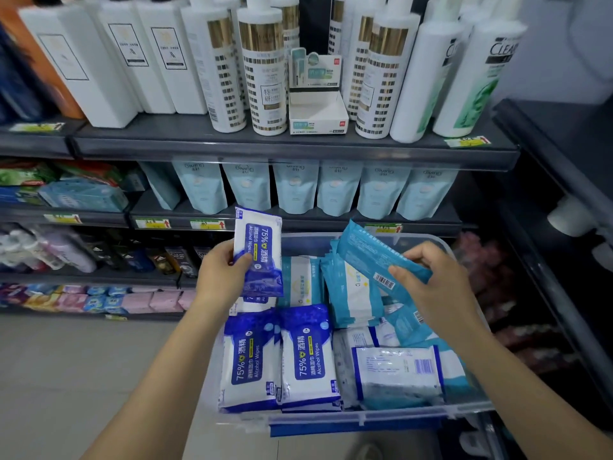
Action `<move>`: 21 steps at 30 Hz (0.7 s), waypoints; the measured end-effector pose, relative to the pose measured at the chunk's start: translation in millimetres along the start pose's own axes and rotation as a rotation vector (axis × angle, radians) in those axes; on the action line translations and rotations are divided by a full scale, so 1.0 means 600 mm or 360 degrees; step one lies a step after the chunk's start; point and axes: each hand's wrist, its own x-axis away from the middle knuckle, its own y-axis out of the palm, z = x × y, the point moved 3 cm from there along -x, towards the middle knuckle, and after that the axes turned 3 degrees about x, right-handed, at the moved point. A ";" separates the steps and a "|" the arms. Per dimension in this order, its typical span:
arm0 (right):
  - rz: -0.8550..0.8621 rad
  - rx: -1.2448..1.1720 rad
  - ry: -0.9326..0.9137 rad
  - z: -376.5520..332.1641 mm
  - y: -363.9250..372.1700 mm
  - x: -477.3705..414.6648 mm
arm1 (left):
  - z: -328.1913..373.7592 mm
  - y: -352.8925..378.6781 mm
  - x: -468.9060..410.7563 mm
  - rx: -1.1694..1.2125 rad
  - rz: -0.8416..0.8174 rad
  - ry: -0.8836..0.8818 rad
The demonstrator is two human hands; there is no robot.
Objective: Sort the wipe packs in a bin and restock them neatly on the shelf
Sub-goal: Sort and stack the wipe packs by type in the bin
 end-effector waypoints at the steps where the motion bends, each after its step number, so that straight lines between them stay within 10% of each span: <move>1: -0.0015 0.0008 -0.0006 0.000 0.003 0.000 | 0.004 -0.002 0.001 -0.0019 -0.0015 0.0005; 11: -0.0124 -0.0085 0.0026 0.004 0.024 0.006 | -0.072 0.043 0.089 -0.0258 -0.0646 -0.0324; 21: -0.0109 -0.0201 -0.0044 0.005 0.017 0.029 | -0.054 0.036 0.102 -0.0439 -0.0628 -0.0160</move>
